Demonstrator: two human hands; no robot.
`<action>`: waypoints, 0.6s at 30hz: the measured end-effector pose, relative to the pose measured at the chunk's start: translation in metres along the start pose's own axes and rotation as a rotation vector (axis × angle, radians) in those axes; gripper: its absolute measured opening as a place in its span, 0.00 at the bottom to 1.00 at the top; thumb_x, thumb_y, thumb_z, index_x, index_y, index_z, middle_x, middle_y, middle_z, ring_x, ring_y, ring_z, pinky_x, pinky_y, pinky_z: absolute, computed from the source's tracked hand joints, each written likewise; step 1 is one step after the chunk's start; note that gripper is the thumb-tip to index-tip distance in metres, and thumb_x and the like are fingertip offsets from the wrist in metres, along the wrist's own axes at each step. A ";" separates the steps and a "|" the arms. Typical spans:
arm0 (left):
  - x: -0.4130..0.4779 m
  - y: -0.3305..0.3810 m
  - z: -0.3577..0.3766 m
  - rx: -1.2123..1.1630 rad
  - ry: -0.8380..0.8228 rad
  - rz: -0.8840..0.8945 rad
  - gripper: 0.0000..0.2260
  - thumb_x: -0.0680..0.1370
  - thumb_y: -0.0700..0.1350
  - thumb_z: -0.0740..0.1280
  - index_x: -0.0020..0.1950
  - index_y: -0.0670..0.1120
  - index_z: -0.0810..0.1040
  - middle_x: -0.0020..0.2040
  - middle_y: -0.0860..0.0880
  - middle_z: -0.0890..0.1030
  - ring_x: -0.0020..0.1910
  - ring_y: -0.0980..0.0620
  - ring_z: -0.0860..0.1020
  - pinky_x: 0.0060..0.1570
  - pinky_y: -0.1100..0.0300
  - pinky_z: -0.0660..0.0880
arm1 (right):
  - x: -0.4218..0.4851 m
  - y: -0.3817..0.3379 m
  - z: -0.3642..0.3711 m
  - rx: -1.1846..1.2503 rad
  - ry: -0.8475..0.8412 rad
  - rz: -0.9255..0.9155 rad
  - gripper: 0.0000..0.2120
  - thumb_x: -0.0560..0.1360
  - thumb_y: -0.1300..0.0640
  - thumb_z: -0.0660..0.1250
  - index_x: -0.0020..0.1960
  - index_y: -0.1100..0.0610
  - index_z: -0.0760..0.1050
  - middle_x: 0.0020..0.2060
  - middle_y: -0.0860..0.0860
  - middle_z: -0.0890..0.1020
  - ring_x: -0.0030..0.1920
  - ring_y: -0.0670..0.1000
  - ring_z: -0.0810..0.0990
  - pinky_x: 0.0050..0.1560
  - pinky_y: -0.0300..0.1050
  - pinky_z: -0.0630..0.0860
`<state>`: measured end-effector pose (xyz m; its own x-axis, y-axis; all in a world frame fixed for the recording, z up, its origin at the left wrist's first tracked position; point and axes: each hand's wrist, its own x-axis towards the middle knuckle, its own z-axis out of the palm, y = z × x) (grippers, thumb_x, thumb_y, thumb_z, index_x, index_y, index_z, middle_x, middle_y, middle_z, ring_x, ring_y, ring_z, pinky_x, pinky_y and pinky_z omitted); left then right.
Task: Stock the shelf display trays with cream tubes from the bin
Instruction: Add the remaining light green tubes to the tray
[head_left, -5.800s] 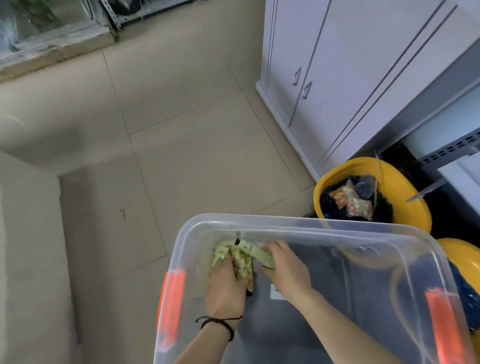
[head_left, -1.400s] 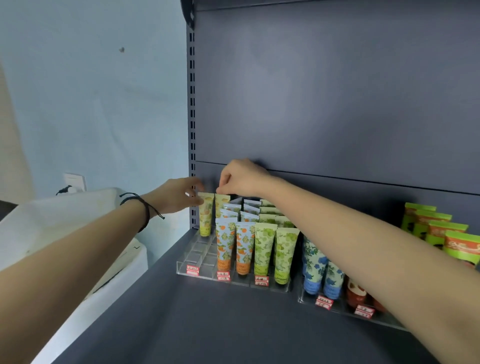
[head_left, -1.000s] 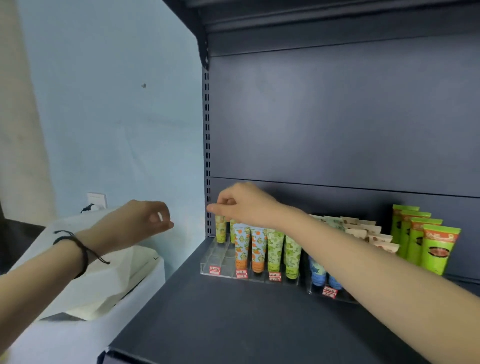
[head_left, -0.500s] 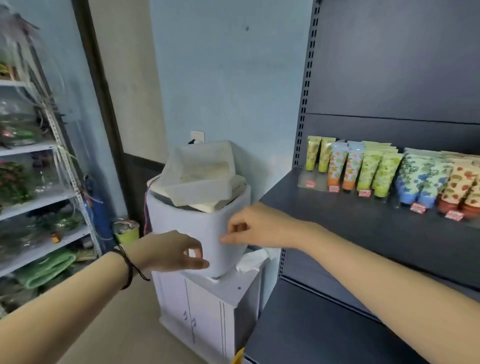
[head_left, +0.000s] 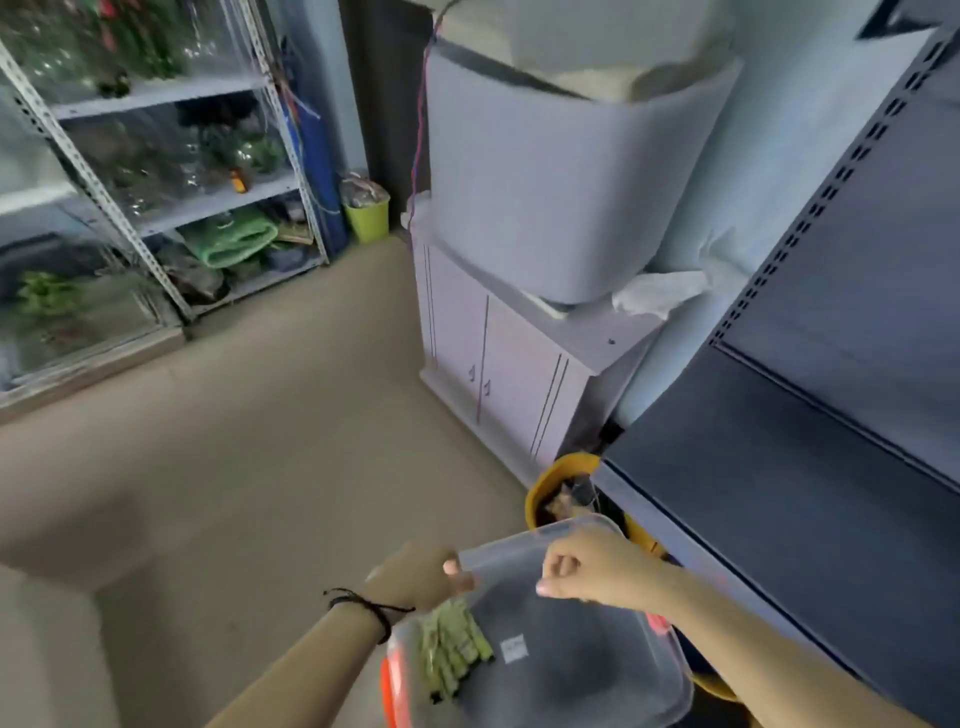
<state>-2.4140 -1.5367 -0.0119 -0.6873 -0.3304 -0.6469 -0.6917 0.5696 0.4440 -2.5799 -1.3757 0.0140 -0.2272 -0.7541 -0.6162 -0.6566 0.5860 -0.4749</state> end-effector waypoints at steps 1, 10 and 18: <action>0.009 -0.013 0.029 -0.091 -0.007 -0.033 0.07 0.77 0.53 0.64 0.44 0.50 0.74 0.45 0.51 0.78 0.47 0.50 0.74 0.43 0.60 0.68 | 0.014 0.014 0.024 0.045 -0.038 0.025 0.11 0.72 0.38 0.66 0.41 0.45 0.76 0.32 0.41 0.77 0.38 0.40 0.76 0.42 0.36 0.72; 0.084 -0.078 0.226 -0.756 0.056 -0.408 0.21 0.76 0.44 0.66 0.67 0.46 0.64 0.49 0.51 0.73 0.43 0.55 0.73 0.31 0.75 0.67 | 0.127 0.109 0.190 0.294 -0.101 0.188 0.07 0.71 0.47 0.69 0.37 0.47 0.74 0.33 0.45 0.77 0.34 0.43 0.76 0.38 0.41 0.71; 0.162 -0.102 0.271 -0.983 0.257 -0.595 0.18 0.75 0.42 0.68 0.63 0.48 0.69 0.57 0.48 0.77 0.54 0.49 0.77 0.59 0.52 0.74 | 0.213 0.155 0.260 0.576 0.034 0.313 0.04 0.71 0.55 0.73 0.41 0.52 0.78 0.38 0.48 0.82 0.40 0.49 0.80 0.43 0.45 0.76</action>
<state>-2.3948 -1.4441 -0.3305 -0.1449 -0.5542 -0.8196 -0.7153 -0.5136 0.4738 -2.5430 -1.3683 -0.3546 -0.3743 -0.5256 -0.7640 -0.0679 0.8372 -0.5427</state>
